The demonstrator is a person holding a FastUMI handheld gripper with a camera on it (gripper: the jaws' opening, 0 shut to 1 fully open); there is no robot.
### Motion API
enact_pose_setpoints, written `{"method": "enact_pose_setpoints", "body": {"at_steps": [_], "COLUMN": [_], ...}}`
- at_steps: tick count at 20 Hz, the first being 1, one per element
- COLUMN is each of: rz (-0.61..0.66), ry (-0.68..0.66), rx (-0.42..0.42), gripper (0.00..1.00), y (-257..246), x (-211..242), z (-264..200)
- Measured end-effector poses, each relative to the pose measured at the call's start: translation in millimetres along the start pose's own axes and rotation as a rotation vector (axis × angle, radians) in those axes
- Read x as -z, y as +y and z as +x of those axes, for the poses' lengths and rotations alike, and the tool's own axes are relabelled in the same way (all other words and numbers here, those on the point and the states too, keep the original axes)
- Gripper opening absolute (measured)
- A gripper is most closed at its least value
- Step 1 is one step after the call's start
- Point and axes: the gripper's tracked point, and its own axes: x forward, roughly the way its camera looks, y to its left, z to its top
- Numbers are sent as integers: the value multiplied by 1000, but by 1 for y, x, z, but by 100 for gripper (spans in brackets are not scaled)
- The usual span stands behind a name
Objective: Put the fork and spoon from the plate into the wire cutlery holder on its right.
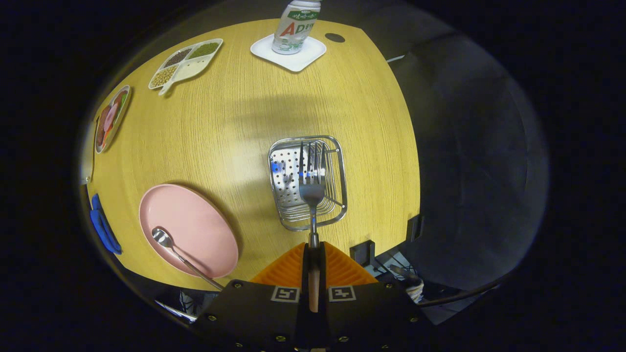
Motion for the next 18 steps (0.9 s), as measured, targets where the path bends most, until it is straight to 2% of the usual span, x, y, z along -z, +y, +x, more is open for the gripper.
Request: {"method": "enact_pose_setpoints", "body": {"at_steps": [6, 8, 10, 11, 18], "rz": [-38, -19, -1, 3, 60], "ry": [48, 39, 22, 15, -99], "rx": [-16, -19, -33, -31, -21], "gripper": [7, 11, 25, 29, 30], "y": [0, 1, 4, 3, 12], "x": [0, -4, -6, -7, -7], "z": [4, -1, -6, -9, -42]}}
